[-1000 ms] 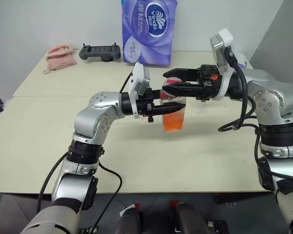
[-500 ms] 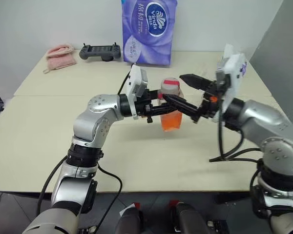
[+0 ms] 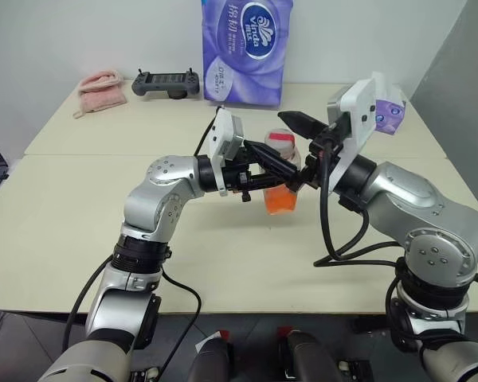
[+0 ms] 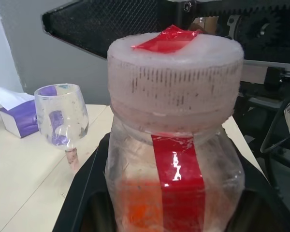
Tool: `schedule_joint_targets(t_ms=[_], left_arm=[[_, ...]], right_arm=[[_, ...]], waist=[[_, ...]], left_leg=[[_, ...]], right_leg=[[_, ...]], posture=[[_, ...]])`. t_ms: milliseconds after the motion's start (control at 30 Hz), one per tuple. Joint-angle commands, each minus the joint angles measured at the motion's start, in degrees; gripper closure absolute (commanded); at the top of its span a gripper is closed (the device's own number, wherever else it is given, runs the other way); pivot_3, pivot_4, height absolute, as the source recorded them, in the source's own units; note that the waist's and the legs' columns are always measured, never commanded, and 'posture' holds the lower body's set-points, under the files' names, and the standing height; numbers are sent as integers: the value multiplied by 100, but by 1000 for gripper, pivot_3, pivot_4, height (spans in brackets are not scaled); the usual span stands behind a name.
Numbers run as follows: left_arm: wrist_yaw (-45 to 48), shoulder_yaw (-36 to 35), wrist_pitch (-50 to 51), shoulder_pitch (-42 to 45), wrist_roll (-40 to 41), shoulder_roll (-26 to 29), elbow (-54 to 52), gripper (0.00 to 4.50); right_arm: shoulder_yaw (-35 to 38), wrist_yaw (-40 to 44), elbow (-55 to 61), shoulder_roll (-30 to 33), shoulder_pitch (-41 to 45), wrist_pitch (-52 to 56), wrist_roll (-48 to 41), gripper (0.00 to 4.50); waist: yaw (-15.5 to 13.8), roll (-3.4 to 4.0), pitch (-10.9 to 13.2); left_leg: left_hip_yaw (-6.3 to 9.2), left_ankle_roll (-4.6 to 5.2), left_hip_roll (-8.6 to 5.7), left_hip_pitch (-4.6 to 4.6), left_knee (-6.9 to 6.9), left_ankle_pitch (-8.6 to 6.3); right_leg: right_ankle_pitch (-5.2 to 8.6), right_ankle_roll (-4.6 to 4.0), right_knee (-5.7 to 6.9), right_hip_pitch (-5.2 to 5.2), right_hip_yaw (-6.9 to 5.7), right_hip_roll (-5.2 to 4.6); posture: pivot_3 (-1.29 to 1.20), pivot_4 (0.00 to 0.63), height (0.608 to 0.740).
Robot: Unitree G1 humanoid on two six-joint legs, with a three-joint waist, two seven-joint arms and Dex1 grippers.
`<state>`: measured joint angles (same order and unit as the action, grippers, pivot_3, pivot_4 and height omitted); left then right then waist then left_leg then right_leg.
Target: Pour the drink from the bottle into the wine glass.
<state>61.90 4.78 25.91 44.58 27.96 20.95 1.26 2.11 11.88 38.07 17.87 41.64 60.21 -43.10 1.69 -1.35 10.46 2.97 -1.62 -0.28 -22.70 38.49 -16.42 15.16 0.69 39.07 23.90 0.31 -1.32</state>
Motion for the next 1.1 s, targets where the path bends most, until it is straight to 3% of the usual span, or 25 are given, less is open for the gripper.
schedule_joint_targets(t_ms=[33,133,333,500,600,700,800,900,1100], left_arm=[[-2,-50,-73,146,59,-19,-87,2580],[-17,-50,-67,140,48,-8,-95,2580],[-46,-69,-29,122,56,13,-131,2580],[-12,-23,37,105,106,8,-237,2580],[151,-5,225,156,279,54,-345,2580],[353,67,269,208,298,141,-411,2580],[316,64,220,216,271,109,-406,2580],[212,36,285,173,305,78,-526,2580],[184,-17,332,67,327,206,-567,2580]], right_arm=[[101,-9,240,61,14,-20,-160,35],[100,-29,209,28,5,-71,-212,622],[75,22,111,79,25,-141,-155,2673],[17,461,-218,365,-5,-407,-26,2668],[-78,2164,-1091,1002,302,-1035,-77,2668],[-436,4083,-2538,1583,1128,-1432,-15,2668],[-421,4726,-3899,1284,2226,-1128,-320,2668],[-478,4998,-4332,1122,2440,-1259,-110,2668],[-201,4970,-3563,1676,1625,-1045,-74,579]], waist=[[0,0,0],[1,0,0],[0,0,0],[0,0,0],[2,0,0],[12,15,11],[51,19,13],[28,19,13],[-97,18,13]], left_leg=[[0,0,0,0,0,0],[0,1,0,-1,0,0],[-1,1,-1,-2,2,0],[0,1,-1,-1,2,0],[-2,3,-4,-2,8,0],[-10,13,-4,-1,23,-6],[-13,18,3,5,20,-9],[-8,18,14,1,21,-9],[-5,17,-11,-35,40,-9]], right_leg=[[0,0,0,0,-1,1],[0,0,0,0,0,2],[0,0,-1,0,0,2],[0,0,0,0,0,2],[-1,1,0,-2,0,2],[-5,8,-2,-7,0,7],[-5,8,-4,-9,2,14],[-6,6,-3,-5,4,12],[-9,12,-10,13,0,-13]], posture=[[0,150,740],[0,150,740],[0,150,740],[0,150,740],[0,150,740],[0,150,740],[0,150,740],[0,150,740],[0,150,740]])
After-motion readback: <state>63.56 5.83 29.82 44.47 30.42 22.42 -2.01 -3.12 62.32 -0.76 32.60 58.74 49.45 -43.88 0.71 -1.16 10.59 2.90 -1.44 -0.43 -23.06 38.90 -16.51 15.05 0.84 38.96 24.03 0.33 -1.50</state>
